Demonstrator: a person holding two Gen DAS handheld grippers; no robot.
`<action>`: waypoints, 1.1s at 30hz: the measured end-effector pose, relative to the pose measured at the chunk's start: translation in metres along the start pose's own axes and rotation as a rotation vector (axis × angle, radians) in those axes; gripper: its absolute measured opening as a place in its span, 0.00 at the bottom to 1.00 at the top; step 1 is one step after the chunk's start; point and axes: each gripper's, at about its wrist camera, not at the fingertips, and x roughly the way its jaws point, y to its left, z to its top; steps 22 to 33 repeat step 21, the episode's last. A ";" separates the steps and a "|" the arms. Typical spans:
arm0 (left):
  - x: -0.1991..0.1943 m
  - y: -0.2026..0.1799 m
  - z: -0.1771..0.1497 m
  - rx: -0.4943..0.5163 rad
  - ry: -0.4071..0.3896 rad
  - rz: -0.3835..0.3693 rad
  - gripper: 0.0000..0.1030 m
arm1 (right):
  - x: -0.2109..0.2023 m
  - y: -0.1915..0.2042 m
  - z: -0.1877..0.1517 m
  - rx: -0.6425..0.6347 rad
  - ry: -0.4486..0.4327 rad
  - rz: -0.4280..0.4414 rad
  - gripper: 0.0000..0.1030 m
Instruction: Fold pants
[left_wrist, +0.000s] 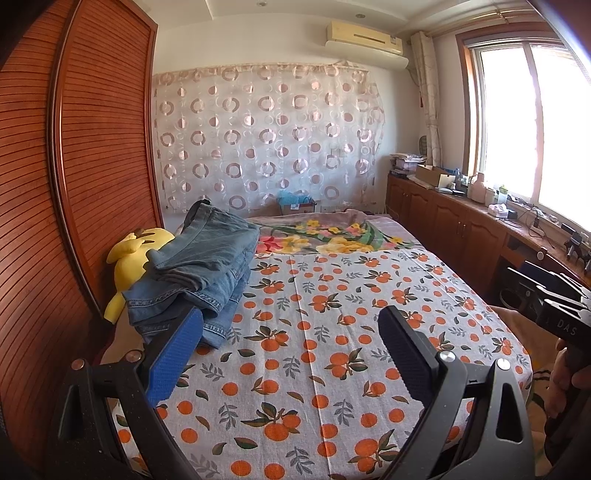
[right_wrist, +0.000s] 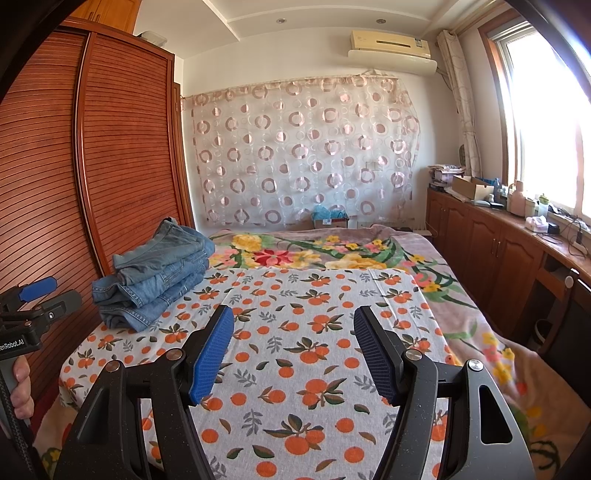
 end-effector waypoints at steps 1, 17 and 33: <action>0.000 0.000 0.000 0.000 0.001 -0.001 0.93 | 0.000 0.000 0.000 0.000 0.000 0.000 0.67; -0.001 0.000 0.000 0.003 -0.002 0.000 0.94 | 0.001 0.001 -0.001 0.008 0.004 0.000 0.67; -0.001 0.000 0.000 0.001 0.000 0.000 0.94 | 0.001 0.002 -0.001 0.010 0.004 0.000 0.67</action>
